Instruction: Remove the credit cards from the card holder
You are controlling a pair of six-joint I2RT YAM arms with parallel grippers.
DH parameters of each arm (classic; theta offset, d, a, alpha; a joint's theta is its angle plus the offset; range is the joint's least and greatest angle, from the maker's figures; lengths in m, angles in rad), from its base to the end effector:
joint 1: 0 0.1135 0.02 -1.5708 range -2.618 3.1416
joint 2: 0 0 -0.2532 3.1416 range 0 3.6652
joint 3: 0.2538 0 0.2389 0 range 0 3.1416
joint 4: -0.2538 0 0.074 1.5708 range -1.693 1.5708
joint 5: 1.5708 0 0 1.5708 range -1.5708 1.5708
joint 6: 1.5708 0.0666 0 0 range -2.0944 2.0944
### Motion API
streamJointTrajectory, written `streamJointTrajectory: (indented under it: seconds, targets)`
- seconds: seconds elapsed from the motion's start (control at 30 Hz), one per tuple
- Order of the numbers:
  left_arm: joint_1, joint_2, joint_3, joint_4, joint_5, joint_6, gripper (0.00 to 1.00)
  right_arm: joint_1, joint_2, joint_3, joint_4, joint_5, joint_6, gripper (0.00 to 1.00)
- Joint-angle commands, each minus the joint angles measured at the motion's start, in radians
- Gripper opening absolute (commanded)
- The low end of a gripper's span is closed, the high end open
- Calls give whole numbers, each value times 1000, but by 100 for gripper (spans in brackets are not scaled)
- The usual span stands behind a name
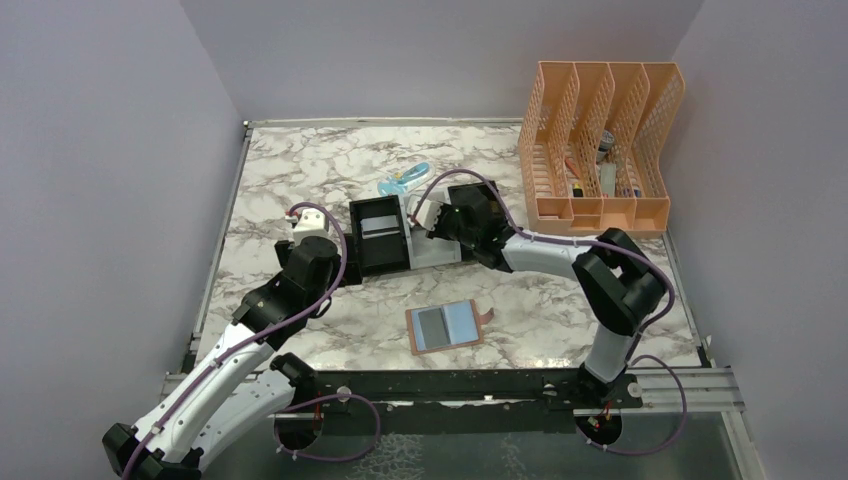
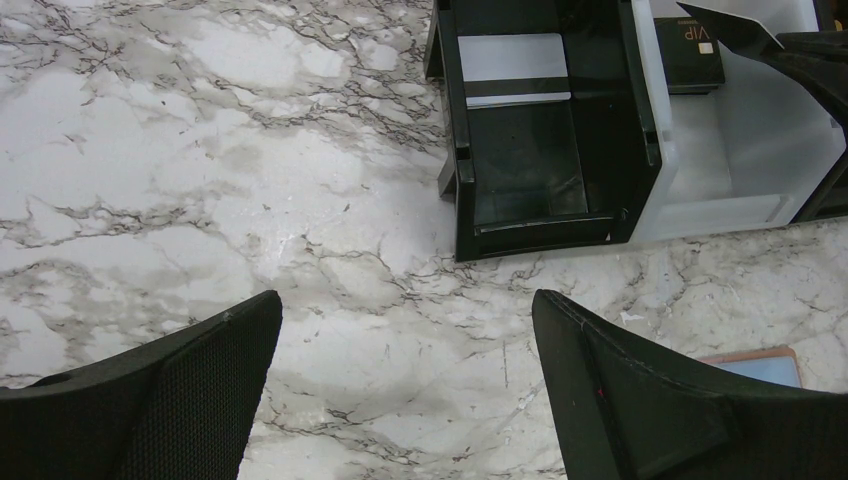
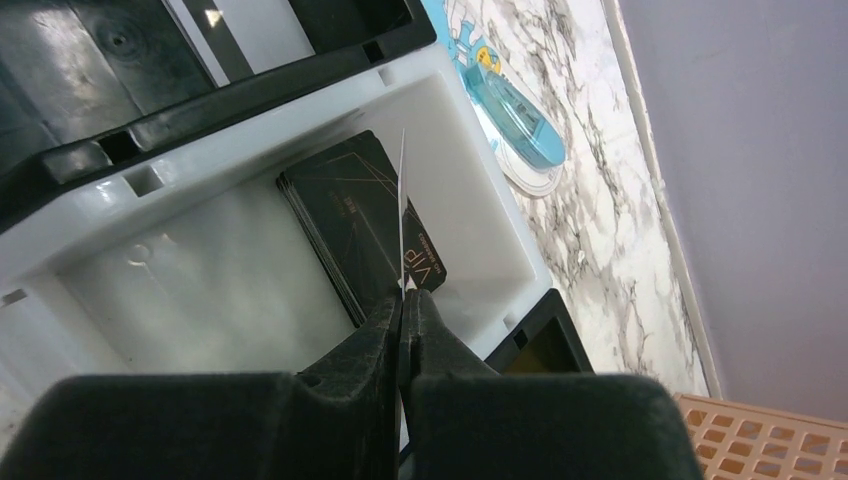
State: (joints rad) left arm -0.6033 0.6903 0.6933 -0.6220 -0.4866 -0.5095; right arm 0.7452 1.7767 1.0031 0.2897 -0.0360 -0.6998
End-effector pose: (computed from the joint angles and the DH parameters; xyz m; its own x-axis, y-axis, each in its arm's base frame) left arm 0.1528 -0.0674 0.2583 -0.5087 -0.1730 -0.8434 -0.0690 0.9846 -0.1604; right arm 0.2950 0.2754 0.1773 0.1900 -0.7005 -0.6879 -0.7565 0.3421 -0.5573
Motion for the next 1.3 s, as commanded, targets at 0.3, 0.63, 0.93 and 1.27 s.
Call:
streamJointTrajectory:
  seconds: [0.3,0.63,0.93,1.27]
  targets:
    - [5,10,6,-14,-30,-5,99,6,152,99,60,53,-181,1]
    - [5,31,12,-13,-24,3,99,6,210,143,6,22,-228,4]
    - [8,37,14,-13,-21,5,99,6,239,175,-101,-9,-222,13]
    - [10,46,17,-14,-15,9,99,6,231,162,-110,-21,-218,24]
